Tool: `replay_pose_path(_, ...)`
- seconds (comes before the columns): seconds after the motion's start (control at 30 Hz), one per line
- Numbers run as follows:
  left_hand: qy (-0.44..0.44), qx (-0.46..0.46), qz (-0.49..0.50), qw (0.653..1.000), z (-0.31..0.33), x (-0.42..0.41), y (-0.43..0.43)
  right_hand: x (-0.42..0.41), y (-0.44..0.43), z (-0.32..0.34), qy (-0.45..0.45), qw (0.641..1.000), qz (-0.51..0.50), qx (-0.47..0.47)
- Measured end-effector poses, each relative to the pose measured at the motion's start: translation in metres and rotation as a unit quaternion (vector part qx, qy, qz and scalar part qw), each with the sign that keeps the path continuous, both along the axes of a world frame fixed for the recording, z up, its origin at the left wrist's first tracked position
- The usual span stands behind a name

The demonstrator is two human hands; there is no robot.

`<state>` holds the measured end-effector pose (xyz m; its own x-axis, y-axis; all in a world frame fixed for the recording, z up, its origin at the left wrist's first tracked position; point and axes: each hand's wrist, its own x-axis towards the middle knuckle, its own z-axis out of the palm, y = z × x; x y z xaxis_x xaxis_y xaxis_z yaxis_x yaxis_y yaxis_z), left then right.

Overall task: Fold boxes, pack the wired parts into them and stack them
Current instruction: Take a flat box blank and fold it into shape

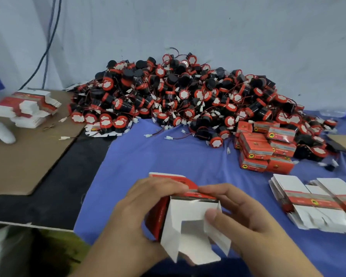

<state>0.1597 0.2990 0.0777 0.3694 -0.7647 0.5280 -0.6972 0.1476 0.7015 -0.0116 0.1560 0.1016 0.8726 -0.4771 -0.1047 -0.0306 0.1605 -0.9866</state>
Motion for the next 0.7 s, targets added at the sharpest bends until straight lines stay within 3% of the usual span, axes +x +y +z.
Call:
replay_pose_path(0.07,0.03,0.016,-0.024,0.999,0.004,-0.003,0.002,0.003,0.002,0.001,0.027,0.999,-0.018,-0.021)
replay_pose_path(0.17,0.008,0.055,-0.031,0.998,0.002,-0.002,0.006,0.005,0.003,0.003,0.051,0.997,-0.032,-0.043)
replay_pose_path(0.27,0.123,0.078,-0.073,0.987,-0.004,0.002,0.014,0.004,0.003,0.007,0.058,0.996,-0.039,-0.055)
replay_pose_path(0.37,0.195,0.053,-0.098,0.975,-0.007,0.0,0.015,0.003,0.007,0.01,0.07,0.993,-0.058,-0.072)
replay_pose_path(0.53,0.206,0.012,-0.045,0.977,-0.013,-0.014,0.0,0.008,0.019,-0.002,0.122,0.963,-0.116,-0.208)
replay_pose_path(0.6,0.232,-0.023,-0.004,0.972,-0.016,-0.017,-0.004,0.003,0.019,-0.001,0.098,0.975,-0.076,-0.187)
replay_pose_path(0.7,0.278,-0.031,0.028,0.96,-0.018,-0.015,-0.003,-0.012,0.014,0.006,0.04,0.999,0.022,-0.009)
